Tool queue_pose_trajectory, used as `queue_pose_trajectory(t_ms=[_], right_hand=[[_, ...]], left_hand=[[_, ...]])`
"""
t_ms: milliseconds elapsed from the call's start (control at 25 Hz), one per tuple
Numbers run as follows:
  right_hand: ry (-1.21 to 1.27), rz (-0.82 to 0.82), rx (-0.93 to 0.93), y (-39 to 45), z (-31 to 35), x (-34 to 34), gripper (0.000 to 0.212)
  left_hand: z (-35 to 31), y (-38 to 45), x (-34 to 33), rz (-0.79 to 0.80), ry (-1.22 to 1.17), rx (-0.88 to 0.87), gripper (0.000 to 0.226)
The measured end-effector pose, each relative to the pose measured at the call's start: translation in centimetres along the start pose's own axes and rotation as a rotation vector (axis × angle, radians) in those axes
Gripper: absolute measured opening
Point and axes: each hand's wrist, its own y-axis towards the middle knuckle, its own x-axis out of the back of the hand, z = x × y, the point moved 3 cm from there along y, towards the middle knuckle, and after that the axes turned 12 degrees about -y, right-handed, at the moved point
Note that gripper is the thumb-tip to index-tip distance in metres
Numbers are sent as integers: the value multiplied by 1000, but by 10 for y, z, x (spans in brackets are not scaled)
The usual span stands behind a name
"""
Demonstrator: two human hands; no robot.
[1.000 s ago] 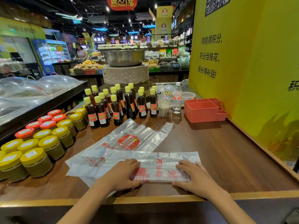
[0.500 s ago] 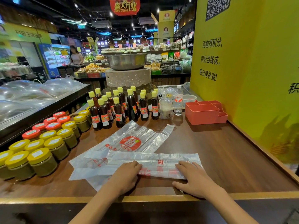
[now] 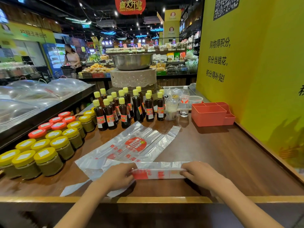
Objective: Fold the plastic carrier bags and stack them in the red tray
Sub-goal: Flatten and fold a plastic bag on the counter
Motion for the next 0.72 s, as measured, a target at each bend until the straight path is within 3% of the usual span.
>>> queue_pose_trajectory(t_ms=[160,280,440,520,640,720], right_hand=[[129,2,20,14,2,10,27],[46,-137,-1,32,7,15,30],[32,-300,-83,42,36,3,33],[135,-314,-40,41,60,-8,37],[143,-173,36,47,92,-32,50],[137,-111,24,53,98,-46,71]], left_hand=[[8,4,12,-41,28,5,25],[10,17,10,-166,122,-8,30],[-7,19,-9,-313,64,-30,41],[-19,15,-25,-258,70,-55,47],[-16,17,-50,-127,94,-15,82],[-5,22,-59,-63,72,23,96]])
